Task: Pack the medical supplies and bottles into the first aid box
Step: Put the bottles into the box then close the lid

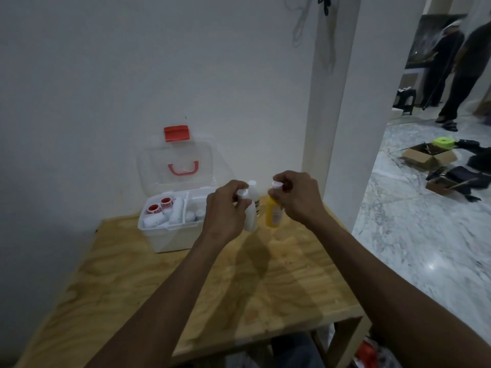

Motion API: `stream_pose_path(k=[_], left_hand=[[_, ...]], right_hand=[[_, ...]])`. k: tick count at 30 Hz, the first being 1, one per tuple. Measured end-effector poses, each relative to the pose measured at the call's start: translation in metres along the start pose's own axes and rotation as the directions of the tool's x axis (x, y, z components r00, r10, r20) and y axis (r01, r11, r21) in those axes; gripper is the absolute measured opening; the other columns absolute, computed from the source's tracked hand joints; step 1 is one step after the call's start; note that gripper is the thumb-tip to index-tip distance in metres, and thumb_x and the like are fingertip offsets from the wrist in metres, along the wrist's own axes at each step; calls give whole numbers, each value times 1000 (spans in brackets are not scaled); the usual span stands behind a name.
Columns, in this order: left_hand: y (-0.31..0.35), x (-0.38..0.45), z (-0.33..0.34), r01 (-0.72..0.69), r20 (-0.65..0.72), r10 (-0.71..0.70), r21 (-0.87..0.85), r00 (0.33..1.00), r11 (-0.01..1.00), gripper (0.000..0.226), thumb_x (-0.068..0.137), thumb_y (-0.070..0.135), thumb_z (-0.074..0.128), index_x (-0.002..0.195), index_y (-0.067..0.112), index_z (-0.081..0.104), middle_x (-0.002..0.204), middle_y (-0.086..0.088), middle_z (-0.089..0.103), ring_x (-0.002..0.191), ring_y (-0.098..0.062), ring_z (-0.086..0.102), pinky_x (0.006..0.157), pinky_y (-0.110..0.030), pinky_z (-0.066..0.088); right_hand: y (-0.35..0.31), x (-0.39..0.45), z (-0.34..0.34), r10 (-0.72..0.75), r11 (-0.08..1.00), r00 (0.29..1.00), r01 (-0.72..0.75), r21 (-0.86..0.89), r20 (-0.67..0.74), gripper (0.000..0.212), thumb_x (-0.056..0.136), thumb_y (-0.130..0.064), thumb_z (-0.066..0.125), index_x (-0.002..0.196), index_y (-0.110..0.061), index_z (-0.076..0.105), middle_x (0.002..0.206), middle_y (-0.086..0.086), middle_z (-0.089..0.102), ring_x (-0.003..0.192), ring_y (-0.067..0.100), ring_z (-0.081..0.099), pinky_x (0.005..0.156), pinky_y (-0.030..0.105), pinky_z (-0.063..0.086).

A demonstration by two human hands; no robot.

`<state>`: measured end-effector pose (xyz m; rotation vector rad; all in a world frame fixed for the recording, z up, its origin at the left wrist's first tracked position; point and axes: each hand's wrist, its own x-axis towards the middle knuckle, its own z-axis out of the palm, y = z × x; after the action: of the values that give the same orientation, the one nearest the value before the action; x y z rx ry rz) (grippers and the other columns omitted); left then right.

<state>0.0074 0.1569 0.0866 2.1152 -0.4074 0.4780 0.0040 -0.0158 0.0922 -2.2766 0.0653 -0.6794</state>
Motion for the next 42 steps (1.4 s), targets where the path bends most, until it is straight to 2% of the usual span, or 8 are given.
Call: stream_pose_path(k=[3, 7, 10, 18, 22, 30, 36, 42], left_hand=[[9, 5, -27, -38, -32, 37, -5, 999, 999, 26, 86, 12, 70, 112, 16, 68, 112, -3, 71, 95, -17, 67, 84, -32, 57], [12, 18, -64, -40, -91, 45, 55, 995, 998, 30, 87, 12, 70, 116, 17, 66, 116, 1, 68, 93, -8, 61, 70, -4, 42], [5, 29, -89, -15, -141, 26, 79, 990, 997, 31, 87, 11, 70, 118, 17, 66, 120, 0, 67, 93, -8, 60, 77, -13, 44], [-34, 61, -108, 1, -161, 19, 124, 987, 992, 26, 87, 9, 69, 113, 14, 67, 114, -4, 69, 88, -13, 64, 80, -21, 49], [-53, 73, -98, 2, -108, 17, 172, 994, 985, 25, 87, 7, 68, 111, 11, 68, 113, -6, 70, 97, -21, 68, 89, -31, 55], [-80, 80, -77, 78, 32, -90, 264, 995, 961, 31, 87, 5, 69, 118, 8, 66, 116, -11, 70, 100, -24, 68, 85, -24, 48], [-92, 75, -66, 69, 128, -118, 334, 985, 940, 31, 85, 7, 70, 116, 6, 67, 115, -11, 70, 103, -24, 66, 85, -26, 48], [-99, 72, -57, 72, 216, -185, 445, 959, 892, 30, 85, 8, 69, 115, 9, 67, 117, -12, 67, 102, -26, 62, 90, -36, 52]], right_hand=[[-28, 6, -3, -46, 998, 999, 46, 33, -3, 35, 83, -24, 75, 114, -9, 70, 110, 8, 72, 95, 19, 68, 85, 29, 54], [-61, 15, 5, -103, 991, 995, 103, 86, -4, 35, 83, -24, 74, 115, -9, 69, 110, 7, 72, 96, 16, 67, 86, 30, 54], [-79, 23, 18, -135, 983, 991, 135, 122, -10, 33, 84, -24, 73, 114, -10, 70, 111, 5, 71, 95, 14, 65, 84, 26, 52], [-98, 45, 65, -156, 971, 988, 151, 186, 15, 31, 84, -23, 73, 113, -11, 69, 108, 6, 71, 95, 19, 66, 91, 39, 53], [-93, 54, 86, -148, 975, 986, 134, 178, 73, 32, 85, -21, 73, 114, -9, 68, 109, 7, 71, 96, 19, 65, 91, 38, 54], [-74, 57, 117, -125, 988, 973, 104, 112, 193, 34, 83, -21, 74, 115, -9, 69, 111, 10, 71, 97, 22, 66, 91, 37, 54], [-63, 54, 130, -103, 995, 952, 97, 35, 289, 39, 82, -20, 76, 118, -8, 68, 113, 11, 70, 102, 25, 65, 92, 38, 53], [-57, 50, 138, -71, 996, 933, 87, -30, 353, 35, 81, -18, 77, 113, -7, 69, 112, 11, 68, 102, 26, 63, 89, 36, 53]])
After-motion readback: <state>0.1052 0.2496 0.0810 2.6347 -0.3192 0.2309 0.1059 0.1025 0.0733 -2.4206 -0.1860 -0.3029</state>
